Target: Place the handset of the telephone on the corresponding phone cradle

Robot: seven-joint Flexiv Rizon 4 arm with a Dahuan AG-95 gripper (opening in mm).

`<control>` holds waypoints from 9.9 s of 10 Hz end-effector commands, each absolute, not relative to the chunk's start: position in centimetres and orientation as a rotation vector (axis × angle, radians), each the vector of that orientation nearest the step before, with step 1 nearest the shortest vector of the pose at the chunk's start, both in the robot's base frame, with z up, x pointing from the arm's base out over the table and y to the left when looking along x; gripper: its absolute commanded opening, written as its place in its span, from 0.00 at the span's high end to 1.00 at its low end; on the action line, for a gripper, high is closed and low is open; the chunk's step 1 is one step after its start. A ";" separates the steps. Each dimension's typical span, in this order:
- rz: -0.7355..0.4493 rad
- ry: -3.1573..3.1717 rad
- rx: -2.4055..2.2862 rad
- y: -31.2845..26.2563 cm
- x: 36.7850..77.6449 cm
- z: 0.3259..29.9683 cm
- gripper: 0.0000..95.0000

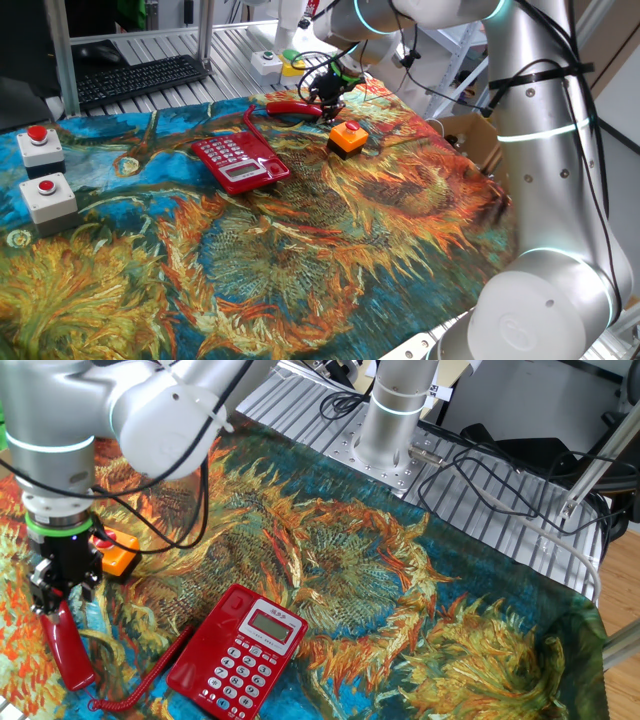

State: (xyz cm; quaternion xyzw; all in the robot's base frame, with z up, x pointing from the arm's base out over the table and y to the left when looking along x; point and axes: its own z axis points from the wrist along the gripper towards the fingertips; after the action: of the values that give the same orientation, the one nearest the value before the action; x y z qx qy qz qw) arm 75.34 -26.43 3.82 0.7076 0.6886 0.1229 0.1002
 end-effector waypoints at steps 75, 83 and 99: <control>-0.045 2.298 2.152 -24.2 76.3 6.0 0.00; -0.009 2.315 2.090 -24.4 76.2 5.8 0.00; 0.040 2.109 2.198 -24.4 76.2 5.8 0.20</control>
State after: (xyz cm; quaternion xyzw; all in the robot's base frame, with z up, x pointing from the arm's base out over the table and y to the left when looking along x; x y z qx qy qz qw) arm 76.27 -24.44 5.76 0.7182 0.6941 0.0134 0.0472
